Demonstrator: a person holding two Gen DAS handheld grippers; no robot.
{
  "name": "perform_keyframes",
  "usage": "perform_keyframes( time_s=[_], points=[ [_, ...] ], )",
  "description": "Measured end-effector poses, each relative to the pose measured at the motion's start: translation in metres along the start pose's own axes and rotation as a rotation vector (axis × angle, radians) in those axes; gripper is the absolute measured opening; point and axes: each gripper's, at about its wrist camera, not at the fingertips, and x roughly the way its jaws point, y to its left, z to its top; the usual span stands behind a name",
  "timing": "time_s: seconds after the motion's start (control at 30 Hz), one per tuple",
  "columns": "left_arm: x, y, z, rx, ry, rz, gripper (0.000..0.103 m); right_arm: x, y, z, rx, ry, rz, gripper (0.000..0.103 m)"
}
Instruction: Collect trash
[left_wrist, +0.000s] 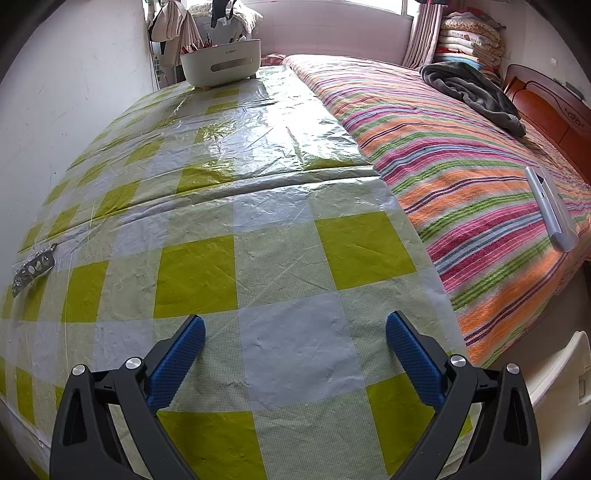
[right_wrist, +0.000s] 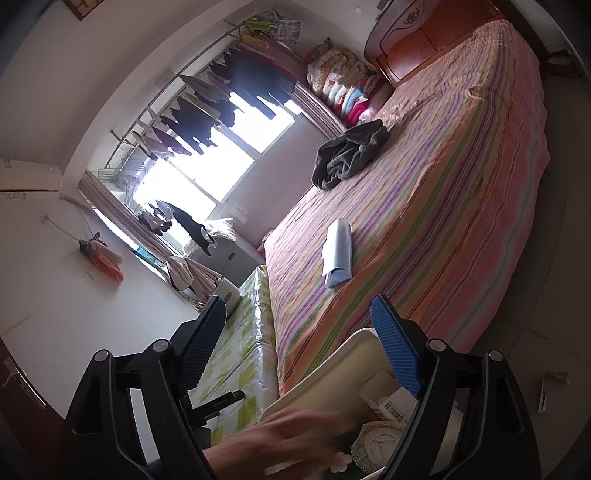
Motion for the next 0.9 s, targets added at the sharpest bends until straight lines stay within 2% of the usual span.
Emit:
perform_keyframes(
  time_s=[0.53, 0.9],
  points=[
    [0.000, -0.001, 0.000, 0.000, 0.000, 0.000, 0.096, 0.010, -0.011, -0.004, 0.068, 0.048, 0.034, 0.081],
    [0.000, 0.001, 0.000, 0.000, 0.000, 0.000, 0.096, 0.012, -0.007, -0.002, 0.042, 0.037, 0.012, 0.081]
  ],
)
